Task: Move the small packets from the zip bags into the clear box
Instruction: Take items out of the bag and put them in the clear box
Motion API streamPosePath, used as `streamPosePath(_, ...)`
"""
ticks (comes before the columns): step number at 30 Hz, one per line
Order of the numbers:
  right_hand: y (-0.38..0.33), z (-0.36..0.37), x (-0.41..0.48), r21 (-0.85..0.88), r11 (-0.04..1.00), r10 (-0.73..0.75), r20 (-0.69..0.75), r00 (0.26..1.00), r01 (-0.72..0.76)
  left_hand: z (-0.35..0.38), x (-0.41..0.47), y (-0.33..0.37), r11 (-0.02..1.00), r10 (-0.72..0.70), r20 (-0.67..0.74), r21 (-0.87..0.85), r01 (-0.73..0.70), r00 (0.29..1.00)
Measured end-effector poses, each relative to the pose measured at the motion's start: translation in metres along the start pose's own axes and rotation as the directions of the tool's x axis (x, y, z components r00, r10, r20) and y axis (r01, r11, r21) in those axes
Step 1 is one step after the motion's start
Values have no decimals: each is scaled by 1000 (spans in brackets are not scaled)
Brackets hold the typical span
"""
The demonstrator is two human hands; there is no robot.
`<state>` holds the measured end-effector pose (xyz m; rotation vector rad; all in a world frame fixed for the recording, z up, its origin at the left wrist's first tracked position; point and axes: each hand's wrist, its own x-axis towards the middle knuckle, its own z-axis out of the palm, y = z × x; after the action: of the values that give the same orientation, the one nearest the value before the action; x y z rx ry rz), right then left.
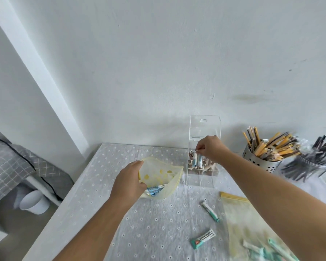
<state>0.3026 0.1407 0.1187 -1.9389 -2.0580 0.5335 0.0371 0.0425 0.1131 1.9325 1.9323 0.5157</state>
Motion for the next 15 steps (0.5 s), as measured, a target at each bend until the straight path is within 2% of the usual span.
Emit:
streamPosePath(8,8,18,8,-45,999,28,94,995,-24,5,0,-1,1000,-6,4,-10,6,1000)
streamPosePath(11,4,17,5,12,1000,14,59,998,-14,5,0,0,1000,-5,7,-15,5,1000)
streamPosePath(15,-24,12,-12,154,985,-73,-7,997,73,4,-1,-1,999,-12,13,-31,12,1000)
